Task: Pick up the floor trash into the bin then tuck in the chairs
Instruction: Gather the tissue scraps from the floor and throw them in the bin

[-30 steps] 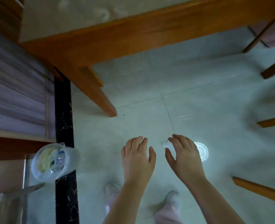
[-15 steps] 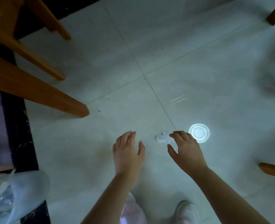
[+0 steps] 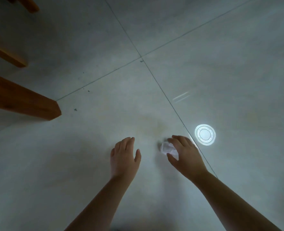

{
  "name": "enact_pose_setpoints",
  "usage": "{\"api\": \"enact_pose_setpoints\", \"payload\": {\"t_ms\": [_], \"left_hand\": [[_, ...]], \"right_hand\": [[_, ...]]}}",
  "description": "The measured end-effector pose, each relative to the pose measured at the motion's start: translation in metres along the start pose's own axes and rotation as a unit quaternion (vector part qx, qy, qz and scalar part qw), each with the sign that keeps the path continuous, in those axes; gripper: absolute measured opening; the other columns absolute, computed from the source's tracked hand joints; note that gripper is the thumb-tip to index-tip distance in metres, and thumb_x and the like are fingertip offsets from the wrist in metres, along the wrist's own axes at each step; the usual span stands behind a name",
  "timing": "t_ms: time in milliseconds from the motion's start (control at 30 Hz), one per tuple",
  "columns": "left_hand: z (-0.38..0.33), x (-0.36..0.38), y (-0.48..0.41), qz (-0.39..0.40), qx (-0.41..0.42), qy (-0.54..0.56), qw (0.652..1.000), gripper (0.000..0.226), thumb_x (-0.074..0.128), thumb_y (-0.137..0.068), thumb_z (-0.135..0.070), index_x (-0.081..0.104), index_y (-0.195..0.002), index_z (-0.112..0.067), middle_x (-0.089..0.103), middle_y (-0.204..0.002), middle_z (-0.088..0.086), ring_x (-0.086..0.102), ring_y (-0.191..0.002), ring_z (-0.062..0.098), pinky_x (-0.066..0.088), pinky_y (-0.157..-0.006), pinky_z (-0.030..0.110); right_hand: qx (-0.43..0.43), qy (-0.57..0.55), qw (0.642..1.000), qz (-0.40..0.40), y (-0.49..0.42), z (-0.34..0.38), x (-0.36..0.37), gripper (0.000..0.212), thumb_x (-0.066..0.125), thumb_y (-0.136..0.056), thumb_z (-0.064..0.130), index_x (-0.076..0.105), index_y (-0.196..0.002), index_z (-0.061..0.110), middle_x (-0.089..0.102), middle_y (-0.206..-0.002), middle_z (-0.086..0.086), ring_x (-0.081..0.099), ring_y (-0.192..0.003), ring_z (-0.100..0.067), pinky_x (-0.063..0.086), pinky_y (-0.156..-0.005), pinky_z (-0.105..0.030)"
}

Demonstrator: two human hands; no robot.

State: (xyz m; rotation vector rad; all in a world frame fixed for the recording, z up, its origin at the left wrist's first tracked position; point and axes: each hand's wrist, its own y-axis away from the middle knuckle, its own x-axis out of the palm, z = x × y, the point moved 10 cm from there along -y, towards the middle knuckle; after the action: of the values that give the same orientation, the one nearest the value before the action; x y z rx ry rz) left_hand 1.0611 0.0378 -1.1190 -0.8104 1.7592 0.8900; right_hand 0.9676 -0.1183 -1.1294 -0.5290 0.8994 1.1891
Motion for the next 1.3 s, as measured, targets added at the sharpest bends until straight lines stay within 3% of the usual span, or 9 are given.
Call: {"api": "enact_pose_setpoints", "payload": {"t_ms": [100, 300, 533, 700, 933, 1133, 1300], "left_hand": [[0.005, 0.017, -0.013, -0.011, 0.021, -0.003, 1.000, 0.047, 0.042, -0.076, -0.031, 0.067, -0.104, -0.003, 0.069, -0.102, 0.012, 0.066, -0.090, 0.031, 0.054, -0.073, 0.041], [0.014, 0.044, -0.020, 0.006, 0.039, -0.006, 0.999, 0.048, 0.042, -0.074, -0.032, 0.066, -0.106, -0.004, 0.066, -0.108, 0.015, 0.065, -0.092, 0.033, 0.054, -0.075, 0.042], [0.015, 0.050, -0.010, 0.040, 0.033, -0.003, 0.999, 0.048, 0.042, -0.070, -0.034, 0.069, -0.100, -0.007, 0.068, -0.103, 0.012, 0.067, -0.087, 0.031, 0.054, -0.073, 0.038], [0.023, 0.017, -0.010, 0.005, 0.004, 0.025, 1.000, 0.048, 0.042, -0.072, -0.035, 0.069, -0.101, -0.007, 0.068, -0.104, 0.009, 0.066, -0.090, 0.029, 0.054, -0.075, 0.039], [0.047, -0.073, 0.012, -0.086, -0.025, 0.048, 0.995, 0.047, 0.044, -0.077, -0.036, 0.066, -0.108, -0.009, 0.067, -0.108, 0.006, 0.064, -0.095, 0.024, 0.052, -0.080, 0.036], [0.098, -0.183, 0.058, -0.160, -0.124, 0.048, 0.978, 0.046, 0.044, -0.078, -0.034, 0.064, -0.107, -0.006, 0.067, -0.103, 0.008, 0.064, -0.090, 0.028, 0.052, -0.076, 0.036], [0.127, -0.276, 0.120, -0.182, -0.206, 0.035, 0.961, 0.046, 0.042, -0.080, -0.034, 0.062, -0.110, -0.005, 0.067, -0.105, 0.010, 0.063, -0.092, 0.030, 0.052, -0.075, 0.038]], "right_hand": [[-0.021, 0.002, 1.000, 0.018, -0.007, -0.011, 0.019, 0.051, 0.078, -0.061, 0.019, 0.062, -0.109, 0.016, 0.064, -0.108, -0.004, 0.060, -0.096, -0.027, 0.050, -0.078, -0.035], [-0.036, 0.015, 0.999, 0.023, -0.007, -0.026, 0.033, 0.053, 0.068, -0.057, 0.025, 0.054, -0.108, 0.028, 0.062, -0.101, 0.001, 0.050, -0.094, -0.016, 0.044, -0.073, -0.026], [-0.021, -0.014, 0.999, 0.036, -0.014, -0.024, 0.044, 0.026, 0.057, -0.067, 0.011, 0.065, -0.089, 0.023, 0.053, -0.091, -0.001, 0.053, -0.082, -0.024, 0.051, -0.057, -0.032], [-0.029, -0.021, 0.998, 0.048, -0.034, -0.002, 0.028, 0.025, 0.069, -0.068, 0.001, 0.066, -0.089, 0.014, 0.052, -0.085, -0.005, 0.055, -0.079, -0.028, 0.048, -0.051, -0.029], [-0.125, -0.050, 0.989, 0.056, -0.073, 0.100, -0.006, 0.026, 0.067, -0.076, 0.006, 0.065, -0.101, 0.014, 0.048, -0.094, -0.001, 0.051, -0.090, -0.022, 0.042, -0.060, -0.020], [-0.184, -0.085, 0.978, 0.057, -0.085, 0.229, -0.046, 0.024, 0.065, -0.077, 0.005, 0.066, -0.100, 0.015, 0.050, -0.095, -0.001, 0.051, -0.094, -0.021, 0.046, -0.066, -0.030], [-0.235, -0.095, 0.965, 0.062, -0.064, 0.340, -0.094, 0.025, 0.066, -0.075, 0.001, 0.066, -0.098, 0.012, 0.055, -0.095, -0.008, 0.053, -0.090, -0.027, 0.048, -0.061, -0.034]]}}
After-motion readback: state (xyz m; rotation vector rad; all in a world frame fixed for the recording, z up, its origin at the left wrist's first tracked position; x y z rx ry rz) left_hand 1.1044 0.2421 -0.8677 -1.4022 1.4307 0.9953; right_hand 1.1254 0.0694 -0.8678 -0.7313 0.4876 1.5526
